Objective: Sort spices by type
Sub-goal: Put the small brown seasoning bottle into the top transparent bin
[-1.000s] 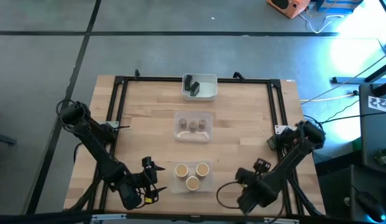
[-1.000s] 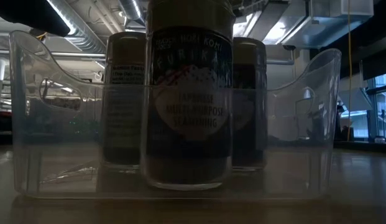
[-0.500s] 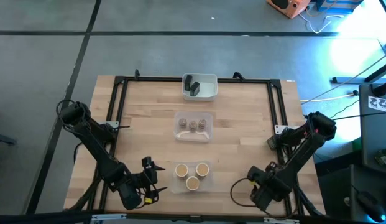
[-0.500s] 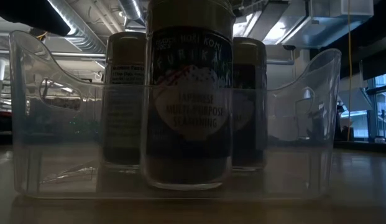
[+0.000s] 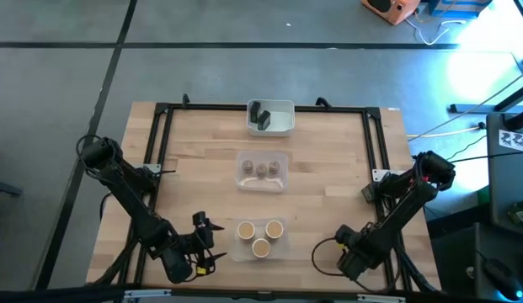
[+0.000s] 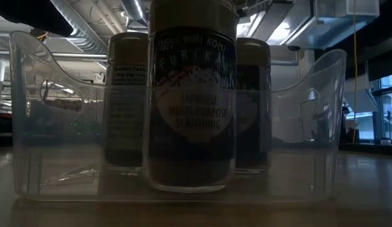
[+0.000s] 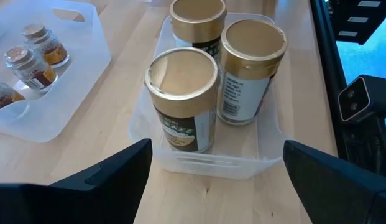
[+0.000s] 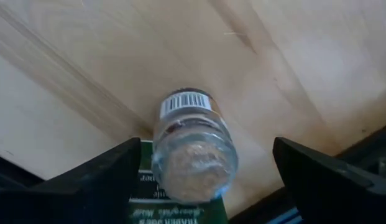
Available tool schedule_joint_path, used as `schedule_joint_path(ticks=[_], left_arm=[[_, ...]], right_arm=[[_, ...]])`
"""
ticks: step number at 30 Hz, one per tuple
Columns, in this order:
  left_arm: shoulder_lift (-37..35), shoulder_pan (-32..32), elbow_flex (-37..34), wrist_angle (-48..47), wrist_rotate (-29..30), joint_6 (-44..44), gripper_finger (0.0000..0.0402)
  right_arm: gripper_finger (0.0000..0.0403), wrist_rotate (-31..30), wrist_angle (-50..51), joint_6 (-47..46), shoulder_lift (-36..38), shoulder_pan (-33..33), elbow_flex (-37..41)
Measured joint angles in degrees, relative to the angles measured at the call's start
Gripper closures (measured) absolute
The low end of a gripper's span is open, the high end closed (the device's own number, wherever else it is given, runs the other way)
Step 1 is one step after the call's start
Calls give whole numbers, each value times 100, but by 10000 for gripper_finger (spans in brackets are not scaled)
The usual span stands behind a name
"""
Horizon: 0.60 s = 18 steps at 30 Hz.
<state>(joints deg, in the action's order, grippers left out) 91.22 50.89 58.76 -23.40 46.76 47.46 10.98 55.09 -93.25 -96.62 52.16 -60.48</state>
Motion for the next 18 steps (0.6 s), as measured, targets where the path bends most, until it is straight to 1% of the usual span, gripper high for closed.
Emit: schedule_joint_path(ticks=[2,5,9,12,15,18], left_arm=[[0,0,0,0,0,-7,57],[0,-7,0,0,0,-36,57],[0,-7,0,0,0,-53,57],[0,-4,0,-2,0,-56,57],[0,-7,0,-1,0,-115,57],[0,-7,0,-2,0,-116,57]], right_arm=[[46,-32,-160,9,0,0,79],[72,-48,-301,31,-1,0,153],[125,-22,-294,44,0,-2,216],[172,-17,-271,62,-2,-2,220],[213,-29,-275,241,0,-7,216],[214,-70,-266,402,-3,-7,188]])
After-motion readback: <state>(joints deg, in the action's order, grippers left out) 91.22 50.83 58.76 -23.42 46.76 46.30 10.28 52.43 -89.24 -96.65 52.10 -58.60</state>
